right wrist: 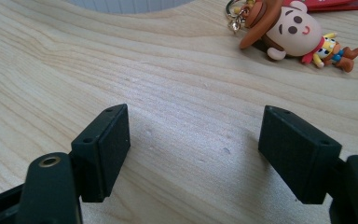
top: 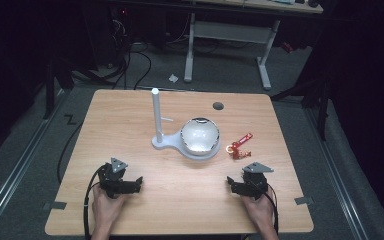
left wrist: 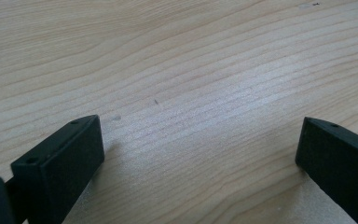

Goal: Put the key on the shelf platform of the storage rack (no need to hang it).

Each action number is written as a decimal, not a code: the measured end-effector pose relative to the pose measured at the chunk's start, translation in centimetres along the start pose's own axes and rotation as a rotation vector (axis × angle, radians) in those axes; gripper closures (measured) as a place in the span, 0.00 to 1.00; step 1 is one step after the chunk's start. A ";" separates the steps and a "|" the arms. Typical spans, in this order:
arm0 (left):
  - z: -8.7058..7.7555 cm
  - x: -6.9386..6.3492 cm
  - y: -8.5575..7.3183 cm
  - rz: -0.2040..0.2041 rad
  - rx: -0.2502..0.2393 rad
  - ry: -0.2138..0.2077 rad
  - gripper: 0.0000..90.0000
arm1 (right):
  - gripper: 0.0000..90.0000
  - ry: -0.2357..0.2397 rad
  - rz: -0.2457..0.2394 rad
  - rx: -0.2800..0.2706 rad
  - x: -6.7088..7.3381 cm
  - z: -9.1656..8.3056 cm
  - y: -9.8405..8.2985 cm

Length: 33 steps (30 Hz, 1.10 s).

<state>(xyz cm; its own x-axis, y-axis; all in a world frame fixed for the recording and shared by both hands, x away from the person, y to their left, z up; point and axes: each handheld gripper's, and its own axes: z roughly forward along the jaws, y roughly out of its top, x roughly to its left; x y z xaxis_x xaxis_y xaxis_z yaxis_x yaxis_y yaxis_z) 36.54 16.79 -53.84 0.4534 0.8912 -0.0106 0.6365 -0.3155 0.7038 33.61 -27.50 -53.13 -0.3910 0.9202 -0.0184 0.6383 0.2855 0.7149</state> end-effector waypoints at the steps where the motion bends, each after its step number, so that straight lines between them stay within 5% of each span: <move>1: 0.0 0.0 0.0 -0.001 0.000 0.001 0.02 | 0.28 0.000 0.002 -0.001 0.0 0.0 0.0; 18: -0.1 -0.1 0.0 0.006 -0.008 -0.005 0.05 | 0.30 -0.006 0.008 -0.002 -0.1 -0.2 -0.1; 25: -0.1 -0.1 0.0 0.006 -0.008 -0.005 0.05 | 0.44 -0.021 0.019 0.005 -0.6 -0.7 -0.3; 33: -0.1 -0.1 0.0 0.006 -0.008 -0.005 0.05 | 0.49 -0.037 0.020 -0.010 -0.8 -1.4 -0.8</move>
<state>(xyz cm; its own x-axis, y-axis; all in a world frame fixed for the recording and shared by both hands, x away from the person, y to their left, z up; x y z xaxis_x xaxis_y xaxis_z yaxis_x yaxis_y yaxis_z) 36.41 16.75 -53.80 0.4608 0.8875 -0.0099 0.6283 -0.3183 0.7098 32.50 -28.78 -52.70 -0.3533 0.9351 -0.0293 0.6394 0.2642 0.7221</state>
